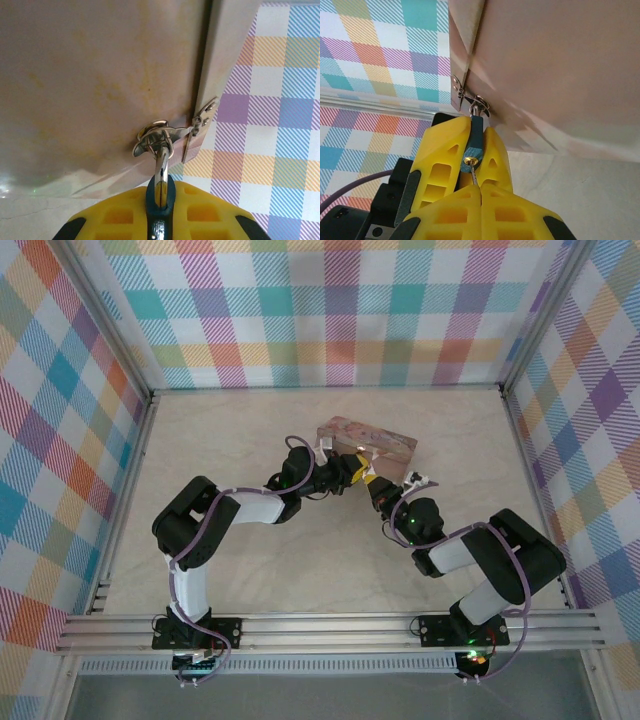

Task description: Unlock a padlock with a key

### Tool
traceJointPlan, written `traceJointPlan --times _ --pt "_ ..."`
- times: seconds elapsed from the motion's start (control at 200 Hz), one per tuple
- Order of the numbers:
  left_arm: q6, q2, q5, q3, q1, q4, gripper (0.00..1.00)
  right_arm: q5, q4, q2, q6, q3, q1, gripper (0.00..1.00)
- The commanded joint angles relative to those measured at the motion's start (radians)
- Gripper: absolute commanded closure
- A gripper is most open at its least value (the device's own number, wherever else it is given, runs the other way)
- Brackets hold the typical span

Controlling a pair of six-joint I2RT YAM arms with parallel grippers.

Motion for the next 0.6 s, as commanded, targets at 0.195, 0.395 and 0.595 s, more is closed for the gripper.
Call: traceJointPlan --times 0.195,0.395,0.595 --pt "0.009 -0.004 0.057 -0.011 -0.023 0.107 1.00 -0.014 0.029 -0.012 0.095 0.002 -0.026 1.00" --pt "0.008 -0.005 0.061 -0.014 -0.023 0.113 1.00 -0.007 0.029 0.005 0.178 0.018 -0.029 1.00" --pt "0.010 -0.006 0.063 -0.018 -0.023 0.114 1.00 0.030 0.030 0.016 0.277 0.013 -0.028 1.00"
